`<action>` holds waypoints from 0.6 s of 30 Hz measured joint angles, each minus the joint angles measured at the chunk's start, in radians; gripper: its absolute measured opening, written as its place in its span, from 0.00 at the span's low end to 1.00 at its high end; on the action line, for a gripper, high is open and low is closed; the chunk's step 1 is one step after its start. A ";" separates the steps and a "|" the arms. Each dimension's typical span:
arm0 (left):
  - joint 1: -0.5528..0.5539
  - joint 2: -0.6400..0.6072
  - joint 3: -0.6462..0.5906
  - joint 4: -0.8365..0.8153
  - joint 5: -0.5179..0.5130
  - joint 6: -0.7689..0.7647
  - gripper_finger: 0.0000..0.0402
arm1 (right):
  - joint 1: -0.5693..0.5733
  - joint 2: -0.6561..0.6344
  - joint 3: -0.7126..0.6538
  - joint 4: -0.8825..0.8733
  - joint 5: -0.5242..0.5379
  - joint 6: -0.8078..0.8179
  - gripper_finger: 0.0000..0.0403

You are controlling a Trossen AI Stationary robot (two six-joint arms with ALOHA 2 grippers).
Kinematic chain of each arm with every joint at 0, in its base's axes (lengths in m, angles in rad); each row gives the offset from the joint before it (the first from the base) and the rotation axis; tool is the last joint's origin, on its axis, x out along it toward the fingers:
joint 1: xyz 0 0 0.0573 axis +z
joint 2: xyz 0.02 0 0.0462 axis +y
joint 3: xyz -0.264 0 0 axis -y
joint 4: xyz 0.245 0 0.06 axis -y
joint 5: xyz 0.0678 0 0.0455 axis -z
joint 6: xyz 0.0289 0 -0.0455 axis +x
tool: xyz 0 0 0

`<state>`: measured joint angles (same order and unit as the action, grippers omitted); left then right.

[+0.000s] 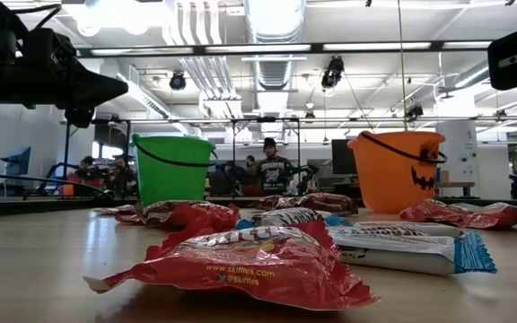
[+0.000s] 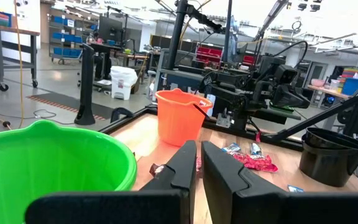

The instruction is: Sort candy

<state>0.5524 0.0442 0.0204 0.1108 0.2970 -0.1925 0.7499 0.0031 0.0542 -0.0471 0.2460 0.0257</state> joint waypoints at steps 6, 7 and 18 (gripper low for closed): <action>0.000 0.000 0.000 0.000 0.000 0.000 0.02 | 0.000 0.000 0.000 0.000 0.000 0.000 0.20; 0.000 0.000 0.000 0.000 0.000 0.000 0.02 | 0.000 0.000 0.000 0.000 0.000 0.000 0.20; 0.000 0.000 0.000 0.000 0.000 0.000 0.02 | 0.000 0.000 0.000 0.001 0.013 -0.001 0.20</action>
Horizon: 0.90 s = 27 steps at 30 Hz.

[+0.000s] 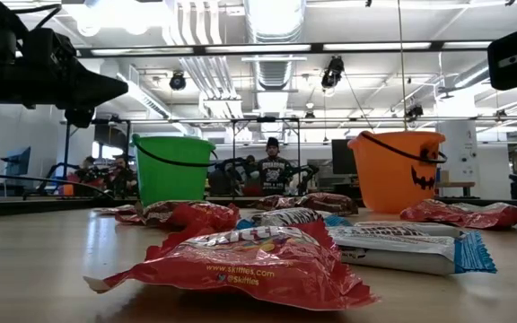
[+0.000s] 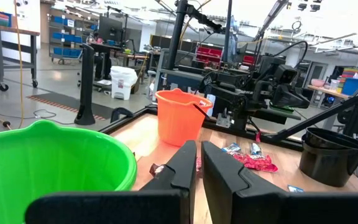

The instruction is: Sort candy

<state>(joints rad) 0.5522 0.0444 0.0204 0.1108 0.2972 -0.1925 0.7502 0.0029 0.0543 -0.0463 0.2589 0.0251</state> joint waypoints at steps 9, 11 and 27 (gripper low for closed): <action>0.000 0.000 0.000 0.000 0.000 0.000 0.02 | -0.001 0.000 0.000 0.004 0.038 -0.002 0.20; 0.000 0.000 0.000 0.000 0.000 0.000 0.02 | 0.000 0.000 0.000 0.001 0.038 -0.013 0.20; 0.000 0.000 0.000 0.000 0.000 0.000 0.02 | 0.000 0.000 0.000 0.000 0.039 0.001 0.20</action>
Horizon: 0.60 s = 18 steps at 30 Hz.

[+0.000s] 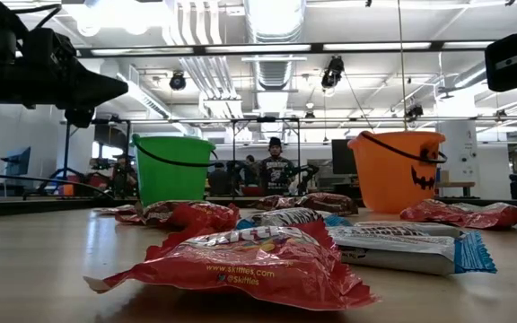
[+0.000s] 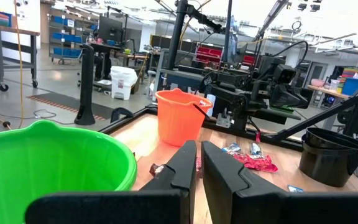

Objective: Sort candy
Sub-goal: Put the white candy into the green bucket

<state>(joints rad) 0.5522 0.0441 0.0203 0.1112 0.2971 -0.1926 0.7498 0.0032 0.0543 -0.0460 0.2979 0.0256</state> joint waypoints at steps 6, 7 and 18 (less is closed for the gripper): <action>0.000 0.000 0.000 0.000 0.000 0.000 0.02 | 0.000 0.000 0.000 0.000 0.000 -0.003 0.20; 0.000 0.000 0.000 0.000 0.000 0.000 0.02 | 0.000 0.000 0.000 0.000 0.000 -0.011 0.20; 0.000 0.000 0.000 0.006 0.000 0.000 0.02 | 0.000 0.000 0.000 0.000 0.030 0.008 0.20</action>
<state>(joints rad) 0.5526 0.0441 0.0204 0.1171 0.2970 -0.1925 0.7498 0.0031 0.0542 -0.0463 0.3282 0.0334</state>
